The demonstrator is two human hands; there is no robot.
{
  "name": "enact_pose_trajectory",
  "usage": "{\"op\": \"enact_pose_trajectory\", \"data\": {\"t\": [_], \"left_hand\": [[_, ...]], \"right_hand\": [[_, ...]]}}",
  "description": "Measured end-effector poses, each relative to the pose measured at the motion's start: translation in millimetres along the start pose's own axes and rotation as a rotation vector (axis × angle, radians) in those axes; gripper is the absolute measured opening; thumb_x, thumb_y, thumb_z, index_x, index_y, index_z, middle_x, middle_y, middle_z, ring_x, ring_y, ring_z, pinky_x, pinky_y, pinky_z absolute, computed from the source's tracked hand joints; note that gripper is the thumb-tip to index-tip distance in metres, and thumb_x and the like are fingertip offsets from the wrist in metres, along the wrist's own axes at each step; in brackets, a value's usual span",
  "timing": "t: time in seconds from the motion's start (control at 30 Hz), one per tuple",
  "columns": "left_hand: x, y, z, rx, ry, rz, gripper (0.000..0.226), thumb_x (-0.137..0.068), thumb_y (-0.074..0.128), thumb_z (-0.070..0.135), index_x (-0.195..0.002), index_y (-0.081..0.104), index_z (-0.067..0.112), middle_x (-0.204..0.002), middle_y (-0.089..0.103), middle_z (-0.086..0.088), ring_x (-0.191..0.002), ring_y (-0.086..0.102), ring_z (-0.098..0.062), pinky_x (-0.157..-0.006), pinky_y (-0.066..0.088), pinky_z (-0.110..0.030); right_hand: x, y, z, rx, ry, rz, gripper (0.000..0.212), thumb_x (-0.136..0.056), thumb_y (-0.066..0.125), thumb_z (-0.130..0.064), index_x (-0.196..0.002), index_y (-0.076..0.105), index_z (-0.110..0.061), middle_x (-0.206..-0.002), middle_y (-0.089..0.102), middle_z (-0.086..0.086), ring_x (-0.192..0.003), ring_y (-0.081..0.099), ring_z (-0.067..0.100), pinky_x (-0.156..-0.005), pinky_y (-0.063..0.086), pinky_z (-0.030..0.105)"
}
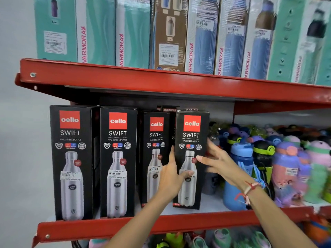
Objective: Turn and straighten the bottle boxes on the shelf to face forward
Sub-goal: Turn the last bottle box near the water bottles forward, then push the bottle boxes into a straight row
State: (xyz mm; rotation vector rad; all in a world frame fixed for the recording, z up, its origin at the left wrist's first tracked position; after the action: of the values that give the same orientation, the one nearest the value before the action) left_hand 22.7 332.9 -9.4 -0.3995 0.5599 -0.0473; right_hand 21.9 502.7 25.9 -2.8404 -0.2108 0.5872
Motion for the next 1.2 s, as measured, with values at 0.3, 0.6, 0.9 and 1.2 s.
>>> {"op": "enact_pose_trajectory", "data": {"t": [0.3, 0.6, 0.9, 1.2], "left_hand": [[-12, 22, -16, -0.079, -0.124, 0.056, 0.091, -0.088, 0.065, 0.02, -0.151, -0.001, 0.02, -0.109, 0.072, -0.008, -0.088, 0.064, -0.013, -0.084, 0.047, -0.026], [-20, 27, -25, -0.131, -0.152, 0.041, 0.086, -0.092, 0.059, 0.018, -0.151, -0.003, 0.022, -0.108, 0.073, -0.005, -0.101, 0.065, -0.021, -0.09, 0.049, -0.033], [9, -40, -22, -0.219, 0.101, 0.228, 0.029, -0.096, 0.05, 0.027, -0.123, 0.058, 0.018, -0.104, 0.074, -0.001, -0.087, 0.069, -0.014, -0.079, 0.053, -0.026], [82, -180, -59, -0.123, 0.315, 0.543, 0.019, -0.095, 0.05, 0.024, -0.105, 0.066, 0.019, -0.092, 0.072, 0.011, -0.074, 0.064, 0.005, -0.066, 0.048, -0.011]], "right_hand": [[-22, 0, 33, -0.014, 0.068, 0.049, 0.074, -0.093, 0.059, -0.012, -0.143, 0.026, -0.055, -0.125, 0.062, -0.02, -0.123, 0.055, 0.011, -0.097, 0.045, 0.047], [-21, 0, 36, 0.037, 0.013, 0.168, 0.072, -0.09, 0.062, -0.008, -0.137, 0.028, -0.05, -0.129, 0.057, -0.012, -0.114, 0.057, 0.002, -0.08, 0.053, 0.023], [-3, 75, -17, 0.496, -0.378, 0.712, 0.049, -0.086, 0.064, -0.006, -0.132, 0.054, -0.019, -0.125, 0.047, 0.008, -0.117, 0.049, 0.02, -0.102, 0.043, 0.036], [10, 232, -33, 0.029, -0.338, 0.367, 0.018, -0.095, 0.055, -0.009, -0.103, 0.07, -0.015, -0.092, 0.075, 0.001, -0.085, 0.072, 0.009, -0.081, 0.06, 0.037]]}}
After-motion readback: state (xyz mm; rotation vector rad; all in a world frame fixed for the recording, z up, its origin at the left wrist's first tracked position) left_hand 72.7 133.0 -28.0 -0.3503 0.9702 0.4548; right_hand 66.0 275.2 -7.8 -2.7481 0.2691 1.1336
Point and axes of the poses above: each hand's wrist, its own x-axis away from the middle knuckle, its own y-axis out of the palm, z = x × y, the point moved 2 cm from there along -x, towards the middle knuckle
